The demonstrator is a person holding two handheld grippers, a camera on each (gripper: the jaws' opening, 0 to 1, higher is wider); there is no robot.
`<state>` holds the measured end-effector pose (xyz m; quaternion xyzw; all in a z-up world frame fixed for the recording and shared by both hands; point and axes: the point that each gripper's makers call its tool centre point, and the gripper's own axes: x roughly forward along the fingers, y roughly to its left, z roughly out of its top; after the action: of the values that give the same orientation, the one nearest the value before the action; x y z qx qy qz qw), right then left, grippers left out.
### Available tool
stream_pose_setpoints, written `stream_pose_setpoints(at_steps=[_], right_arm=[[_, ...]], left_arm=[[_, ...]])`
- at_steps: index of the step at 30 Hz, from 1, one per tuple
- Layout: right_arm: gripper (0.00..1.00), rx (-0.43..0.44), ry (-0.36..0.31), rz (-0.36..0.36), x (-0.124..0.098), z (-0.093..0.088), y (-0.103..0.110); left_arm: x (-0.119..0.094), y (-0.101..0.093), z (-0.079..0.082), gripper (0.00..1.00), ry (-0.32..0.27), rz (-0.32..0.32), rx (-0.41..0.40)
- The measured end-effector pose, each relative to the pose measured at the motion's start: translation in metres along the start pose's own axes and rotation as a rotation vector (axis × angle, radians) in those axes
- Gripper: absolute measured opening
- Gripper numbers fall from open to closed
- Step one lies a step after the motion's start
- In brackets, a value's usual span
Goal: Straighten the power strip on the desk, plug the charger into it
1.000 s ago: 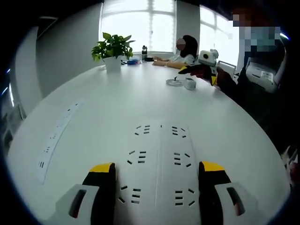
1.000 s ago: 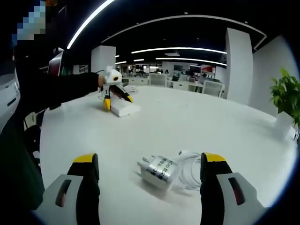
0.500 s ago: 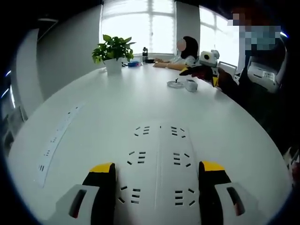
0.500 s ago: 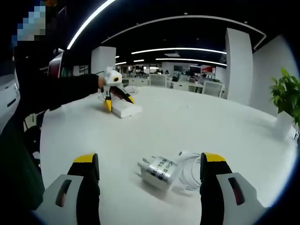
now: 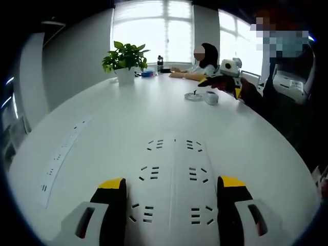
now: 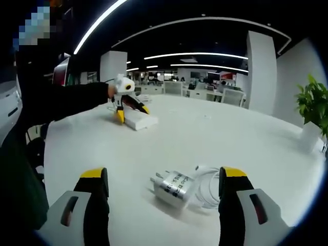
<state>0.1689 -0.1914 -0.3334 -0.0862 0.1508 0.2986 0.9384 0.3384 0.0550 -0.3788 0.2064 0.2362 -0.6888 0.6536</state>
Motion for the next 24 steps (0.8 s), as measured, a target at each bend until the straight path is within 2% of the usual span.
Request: stream_pose_setpoints(at_steps=[12, 24], right_arm=[[0.88, -0.004, -0.001, 0.006, 0.0009, 0.0009, 0.0009], [0.88, -0.005, -0.007, 0.017, 0.0036, 0.0037, 0.0015]], left_arm=[[0.0023, 0.0008, 0.0029, 0.71, -0.027, 0.014, -0.01], [0.002, 0.0028, 0.0028, 0.72, -0.026, 0.016, -0.016]])
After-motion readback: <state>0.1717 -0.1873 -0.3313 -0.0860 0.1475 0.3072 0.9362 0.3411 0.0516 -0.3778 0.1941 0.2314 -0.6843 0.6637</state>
